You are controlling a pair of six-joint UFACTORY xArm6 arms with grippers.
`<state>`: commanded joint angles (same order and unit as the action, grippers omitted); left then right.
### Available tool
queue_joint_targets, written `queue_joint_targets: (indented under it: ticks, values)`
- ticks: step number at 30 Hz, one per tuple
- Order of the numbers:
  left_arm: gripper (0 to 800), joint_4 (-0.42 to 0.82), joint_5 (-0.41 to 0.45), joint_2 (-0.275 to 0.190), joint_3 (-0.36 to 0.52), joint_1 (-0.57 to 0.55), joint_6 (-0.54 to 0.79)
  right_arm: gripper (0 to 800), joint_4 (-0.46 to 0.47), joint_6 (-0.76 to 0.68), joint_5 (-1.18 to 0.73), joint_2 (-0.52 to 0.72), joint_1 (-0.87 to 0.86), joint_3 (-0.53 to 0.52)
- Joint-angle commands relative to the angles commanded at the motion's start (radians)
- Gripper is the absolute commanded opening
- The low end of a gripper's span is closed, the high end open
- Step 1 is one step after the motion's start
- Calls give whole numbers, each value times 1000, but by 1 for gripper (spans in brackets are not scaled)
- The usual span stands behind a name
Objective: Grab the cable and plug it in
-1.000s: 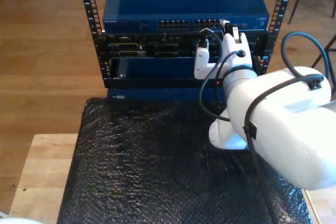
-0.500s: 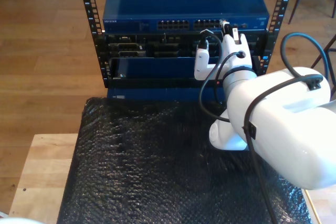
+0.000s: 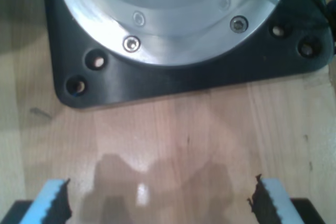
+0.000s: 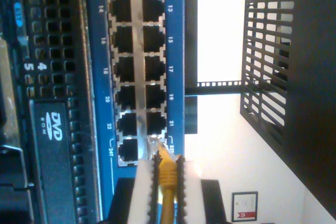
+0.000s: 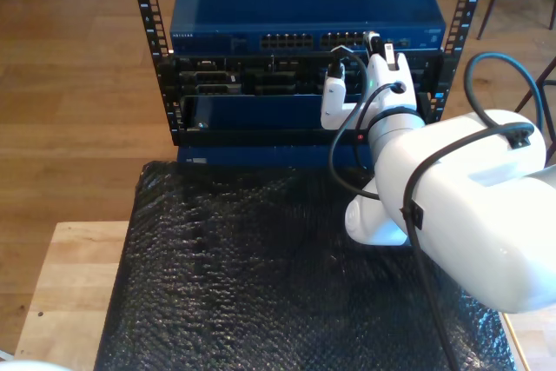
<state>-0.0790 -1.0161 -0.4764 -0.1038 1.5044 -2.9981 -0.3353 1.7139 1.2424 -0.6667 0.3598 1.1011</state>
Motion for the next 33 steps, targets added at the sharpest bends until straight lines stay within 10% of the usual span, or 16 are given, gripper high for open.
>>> queue_joint_targets:
  ticks: [33]
  values:
    - [800, 0, 0, 0, 0, 0, 0, 0, -3, -2, -18, -12, 2, 25]
